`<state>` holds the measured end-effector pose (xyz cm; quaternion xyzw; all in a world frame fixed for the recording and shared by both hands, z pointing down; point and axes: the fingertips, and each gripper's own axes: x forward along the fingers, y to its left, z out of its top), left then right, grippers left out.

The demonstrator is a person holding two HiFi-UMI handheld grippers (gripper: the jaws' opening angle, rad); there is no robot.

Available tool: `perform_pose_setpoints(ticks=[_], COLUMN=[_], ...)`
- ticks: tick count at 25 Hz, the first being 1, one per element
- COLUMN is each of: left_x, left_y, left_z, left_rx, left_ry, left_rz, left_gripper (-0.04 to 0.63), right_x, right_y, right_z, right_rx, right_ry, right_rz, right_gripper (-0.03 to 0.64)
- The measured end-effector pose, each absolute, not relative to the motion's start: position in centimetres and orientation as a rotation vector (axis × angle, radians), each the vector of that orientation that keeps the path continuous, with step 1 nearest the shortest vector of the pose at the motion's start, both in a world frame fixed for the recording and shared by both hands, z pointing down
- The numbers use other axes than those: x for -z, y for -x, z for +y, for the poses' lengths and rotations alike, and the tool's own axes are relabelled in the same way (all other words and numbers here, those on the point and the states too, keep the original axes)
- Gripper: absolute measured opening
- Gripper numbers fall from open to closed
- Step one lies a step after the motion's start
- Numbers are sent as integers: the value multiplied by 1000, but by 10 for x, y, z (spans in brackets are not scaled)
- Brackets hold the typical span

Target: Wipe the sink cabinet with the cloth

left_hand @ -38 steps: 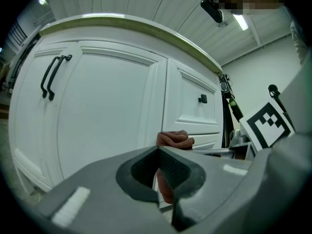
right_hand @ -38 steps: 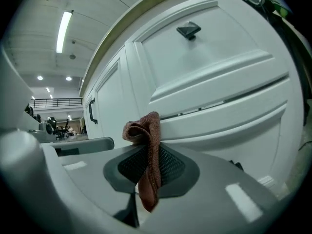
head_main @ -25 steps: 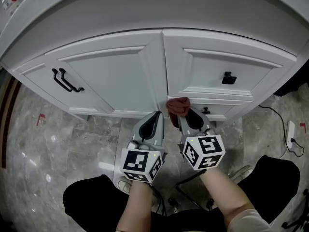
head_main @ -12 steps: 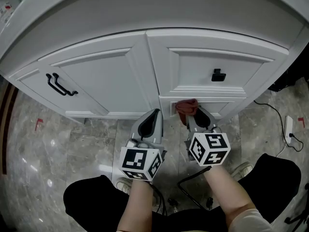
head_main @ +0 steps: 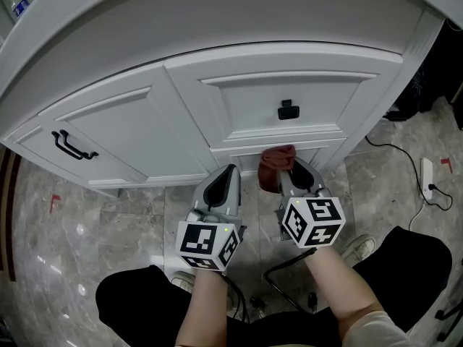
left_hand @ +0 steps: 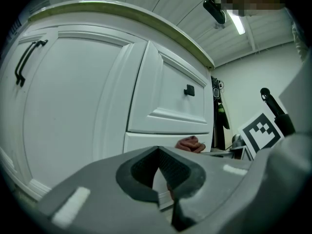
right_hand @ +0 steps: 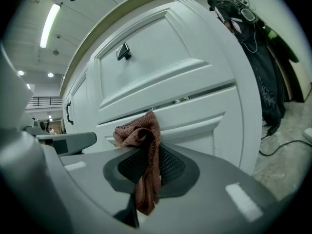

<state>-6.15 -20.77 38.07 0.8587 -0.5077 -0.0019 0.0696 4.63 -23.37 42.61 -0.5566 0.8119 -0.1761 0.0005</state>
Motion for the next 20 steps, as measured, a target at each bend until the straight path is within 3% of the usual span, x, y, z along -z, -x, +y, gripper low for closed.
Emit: perform_pose_setpoints(ticks=[20], left_x=[-392], left_y=[5], left_z=[-207], left_rx=[-35], left_ry=[-2641], left_rz=[-1402], left_gripper=[0], right_x=[-411], right_y=[-169], right_z=[-230], right_rx=[541], right_ry=[1990], right_rz=[2254], right_gripper=[77])
